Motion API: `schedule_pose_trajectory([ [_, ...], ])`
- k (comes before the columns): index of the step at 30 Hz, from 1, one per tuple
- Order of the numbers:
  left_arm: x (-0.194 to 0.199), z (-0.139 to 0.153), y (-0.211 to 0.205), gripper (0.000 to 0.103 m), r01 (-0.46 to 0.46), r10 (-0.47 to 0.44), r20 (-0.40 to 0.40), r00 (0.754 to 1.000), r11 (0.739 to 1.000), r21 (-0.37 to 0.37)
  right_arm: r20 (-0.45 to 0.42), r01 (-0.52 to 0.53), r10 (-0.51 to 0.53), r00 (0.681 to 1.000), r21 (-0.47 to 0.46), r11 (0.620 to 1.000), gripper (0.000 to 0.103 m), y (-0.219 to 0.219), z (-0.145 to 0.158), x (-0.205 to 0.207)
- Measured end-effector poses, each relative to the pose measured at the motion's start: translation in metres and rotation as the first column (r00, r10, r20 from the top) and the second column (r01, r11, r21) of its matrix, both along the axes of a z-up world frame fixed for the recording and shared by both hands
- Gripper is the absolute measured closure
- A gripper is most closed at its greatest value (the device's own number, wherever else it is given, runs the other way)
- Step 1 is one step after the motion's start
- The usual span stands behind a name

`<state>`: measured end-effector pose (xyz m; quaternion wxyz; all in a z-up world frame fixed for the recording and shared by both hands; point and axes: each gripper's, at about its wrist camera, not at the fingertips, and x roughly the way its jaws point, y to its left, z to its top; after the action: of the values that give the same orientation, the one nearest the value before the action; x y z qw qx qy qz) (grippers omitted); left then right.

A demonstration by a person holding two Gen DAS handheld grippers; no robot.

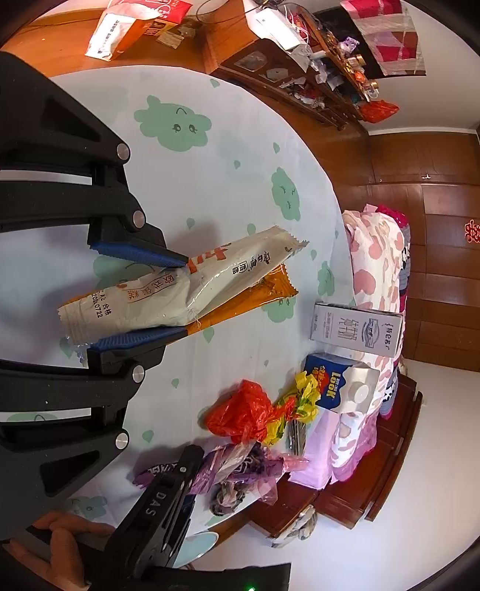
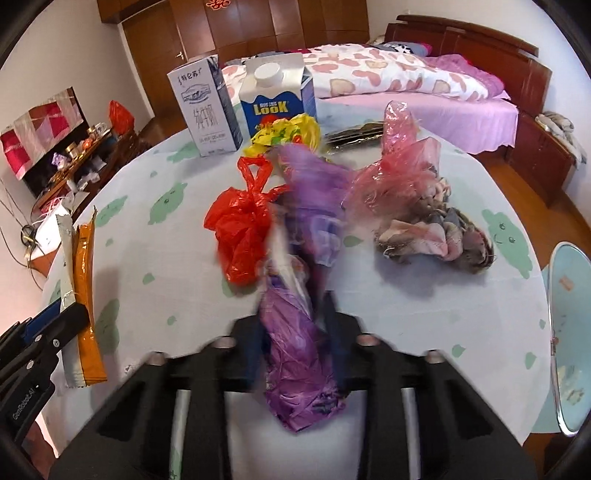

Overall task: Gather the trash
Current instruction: 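Grasp the white and orange snack wrappers with the left tool while the right tool grasps the purple bag, then carry the wrappers and purple bag over the blue bucket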

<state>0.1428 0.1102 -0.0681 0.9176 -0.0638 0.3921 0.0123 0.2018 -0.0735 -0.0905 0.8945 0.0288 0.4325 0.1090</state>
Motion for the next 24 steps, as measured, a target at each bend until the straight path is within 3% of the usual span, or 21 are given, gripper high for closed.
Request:
schedule_pose_trajectory([
  [6,-0.005,0.008,-0.007,0.070,0.009,-0.009,0.026,1.000,1.000,0.008,0.060,0.004,-0.005,0.998,0.022,1.000,0.081,-0.003,0.010,-0.018],
  [14,-0.020,0.024,-0.025,0.070,0.042,-0.044,0.070,0.997,0.999,0.029,0.208,0.031,-0.031,0.978,0.006,1.000,0.081,-0.015,0.050,-0.055],
  [24,-0.039,0.044,-0.056,0.070,0.109,-0.118,0.113,0.987,0.991,0.079,0.238,0.079,-0.080,0.968,0.014,0.997,0.081,-0.042,0.063,-0.079],
])
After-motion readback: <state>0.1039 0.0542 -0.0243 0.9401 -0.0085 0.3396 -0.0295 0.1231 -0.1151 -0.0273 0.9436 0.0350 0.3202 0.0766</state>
